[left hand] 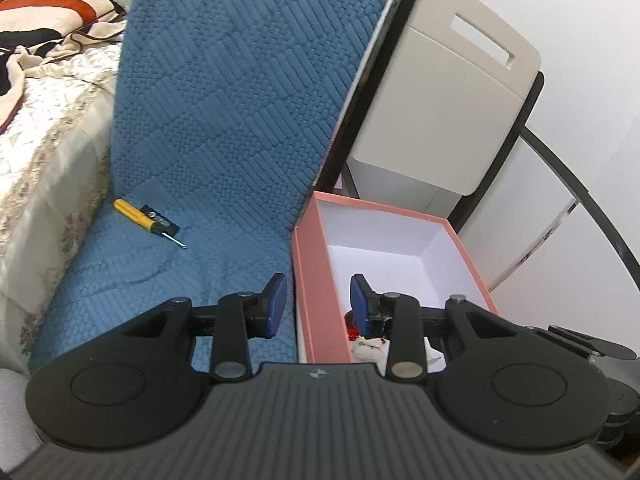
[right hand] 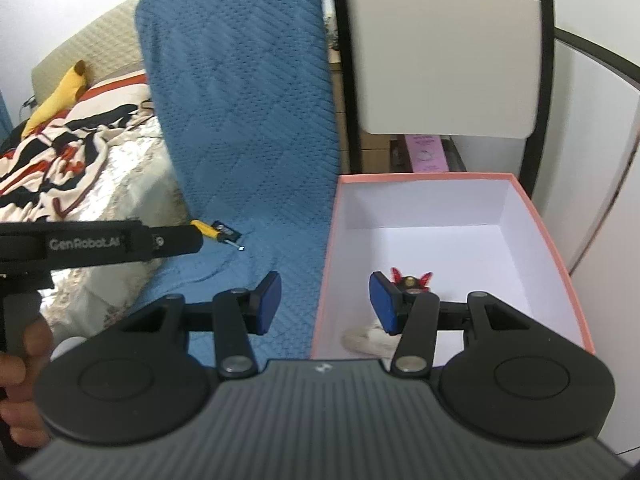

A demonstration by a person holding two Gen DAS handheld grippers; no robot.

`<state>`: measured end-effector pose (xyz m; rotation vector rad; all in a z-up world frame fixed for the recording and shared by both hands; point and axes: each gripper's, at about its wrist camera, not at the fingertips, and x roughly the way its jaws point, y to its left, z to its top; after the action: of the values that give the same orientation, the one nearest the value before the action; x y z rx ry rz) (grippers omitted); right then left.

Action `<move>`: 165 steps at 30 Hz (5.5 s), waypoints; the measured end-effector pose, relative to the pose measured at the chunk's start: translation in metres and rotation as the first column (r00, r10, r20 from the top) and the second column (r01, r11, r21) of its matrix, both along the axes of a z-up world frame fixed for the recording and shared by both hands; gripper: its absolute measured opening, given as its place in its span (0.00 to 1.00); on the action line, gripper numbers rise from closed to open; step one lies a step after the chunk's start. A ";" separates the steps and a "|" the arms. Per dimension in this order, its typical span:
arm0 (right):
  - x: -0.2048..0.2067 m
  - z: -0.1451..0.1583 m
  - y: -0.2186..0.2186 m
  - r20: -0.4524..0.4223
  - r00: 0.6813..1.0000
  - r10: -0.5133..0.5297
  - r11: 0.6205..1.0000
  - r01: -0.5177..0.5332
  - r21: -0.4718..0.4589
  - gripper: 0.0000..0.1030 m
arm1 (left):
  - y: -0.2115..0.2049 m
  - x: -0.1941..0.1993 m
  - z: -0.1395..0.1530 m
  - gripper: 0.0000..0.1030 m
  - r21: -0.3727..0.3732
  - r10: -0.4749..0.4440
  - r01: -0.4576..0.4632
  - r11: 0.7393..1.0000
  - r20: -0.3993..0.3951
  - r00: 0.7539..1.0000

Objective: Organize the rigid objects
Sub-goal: 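Withdraw both open grippers from the box back toward the chair seat, then grasp the yellow screwdriver with the left gripper while the right gripper grasps the black USB stick, then lift the screwdriver and USB stick off the chair seat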

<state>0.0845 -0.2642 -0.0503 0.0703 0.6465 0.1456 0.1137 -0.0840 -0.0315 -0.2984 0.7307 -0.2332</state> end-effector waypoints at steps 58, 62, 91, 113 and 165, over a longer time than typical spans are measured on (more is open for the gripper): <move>0.228 -0.136 0.140 -0.166 0.973 0.158 0.987 -0.159 0.002 0.50 | 0.190 0.233 -0.208 0.52 -0.064 0.317 -0.348 0.935 -0.285 0.905; 0.251 -0.148 0.151 -0.168 0.971 0.168 0.985 -0.172 -0.008 0.50 | 0.205 0.250 -0.223 0.52 -0.079 0.333 -0.372 0.925 -0.304 0.893; 0.335 -0.198 0.199 -0.241 0.891 0.385 0.906 -0.414 -0.084 0.50 | 0.219 0.284 -0.260 0.43 -0.143 0.321 -0.395 0.908 -0.370 0.872; 0.327 -0.203 0.215 -0.176 0.870 0.460 0.860 -0.486 -0.154 0.27 | 0.167 0.282 -0.250 0.23 0.087 0.356 -0.345 0.934 -0.224 0.907; 0.281 -0.179 0.151 -0.269 0.917 0.294 0.934 -0.335 -0.122 0.29 | 0.112 0.176 -0.210 0.18 -0.113 0.117 -0.147 0.983 -0.238 0.964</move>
<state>0.3653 -0.1129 -0.2295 -0.1820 0.9156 0.3995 0.2895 0.0279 -0.2415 -0.5027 0.9228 -0.1201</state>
